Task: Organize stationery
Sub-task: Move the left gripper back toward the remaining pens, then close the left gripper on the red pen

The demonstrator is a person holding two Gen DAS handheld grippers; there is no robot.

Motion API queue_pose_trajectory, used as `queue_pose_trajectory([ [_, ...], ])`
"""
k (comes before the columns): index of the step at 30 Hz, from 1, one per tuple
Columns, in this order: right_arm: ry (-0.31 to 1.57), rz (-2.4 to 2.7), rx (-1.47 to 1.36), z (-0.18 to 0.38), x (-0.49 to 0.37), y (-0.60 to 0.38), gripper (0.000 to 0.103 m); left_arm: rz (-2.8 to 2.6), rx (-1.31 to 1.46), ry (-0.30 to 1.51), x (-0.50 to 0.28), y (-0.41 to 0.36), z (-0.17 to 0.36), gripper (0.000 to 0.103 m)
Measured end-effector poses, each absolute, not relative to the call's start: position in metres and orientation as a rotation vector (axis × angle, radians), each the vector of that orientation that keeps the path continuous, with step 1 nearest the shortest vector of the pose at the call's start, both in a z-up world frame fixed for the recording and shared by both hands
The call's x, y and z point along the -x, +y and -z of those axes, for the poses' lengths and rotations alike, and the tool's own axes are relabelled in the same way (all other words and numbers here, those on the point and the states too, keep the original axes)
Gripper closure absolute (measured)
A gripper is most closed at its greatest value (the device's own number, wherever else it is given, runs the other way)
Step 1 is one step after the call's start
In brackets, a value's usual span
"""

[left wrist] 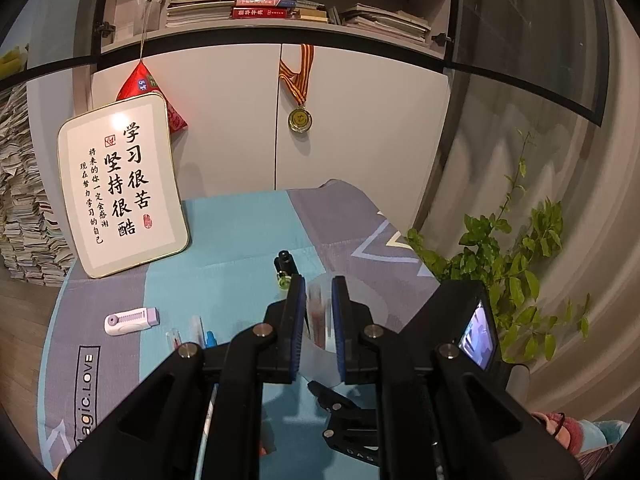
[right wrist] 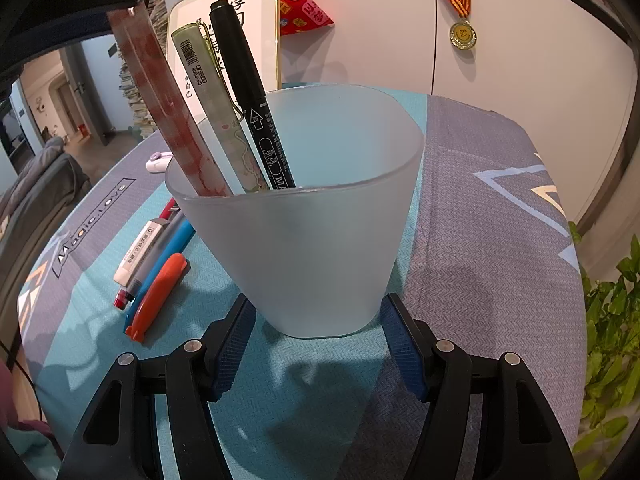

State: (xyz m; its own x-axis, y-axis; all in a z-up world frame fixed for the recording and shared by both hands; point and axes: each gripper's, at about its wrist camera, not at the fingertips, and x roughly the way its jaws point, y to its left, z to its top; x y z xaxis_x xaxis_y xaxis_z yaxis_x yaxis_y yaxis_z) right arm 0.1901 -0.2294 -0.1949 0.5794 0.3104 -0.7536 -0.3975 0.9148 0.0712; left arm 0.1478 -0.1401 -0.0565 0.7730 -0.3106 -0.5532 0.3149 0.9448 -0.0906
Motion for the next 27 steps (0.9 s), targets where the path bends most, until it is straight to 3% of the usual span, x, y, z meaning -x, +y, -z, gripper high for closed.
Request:
queue_pose_trajectory([
  [9, 0.859, -0.415, 0.111, 0.195, -0.190, -0.229, 0.036, 0.299, 0.018, 0.551, -0.143, -0.120, 0.044, 0.088],
  [13, 0.859, -0.415, 0.112, 0.195, -0.190, -0.229, 0.036, 0.194, 0.040, 0.541, -0.147, -0.088, 0.045, 0.080],
  [27, 0.859, -0.415, 0.112, 0.195, -0.190, -0.229, 0.036, 0.025, 0.061, 0.858, -0.204, -0.034, 0.138, 0.080],
])
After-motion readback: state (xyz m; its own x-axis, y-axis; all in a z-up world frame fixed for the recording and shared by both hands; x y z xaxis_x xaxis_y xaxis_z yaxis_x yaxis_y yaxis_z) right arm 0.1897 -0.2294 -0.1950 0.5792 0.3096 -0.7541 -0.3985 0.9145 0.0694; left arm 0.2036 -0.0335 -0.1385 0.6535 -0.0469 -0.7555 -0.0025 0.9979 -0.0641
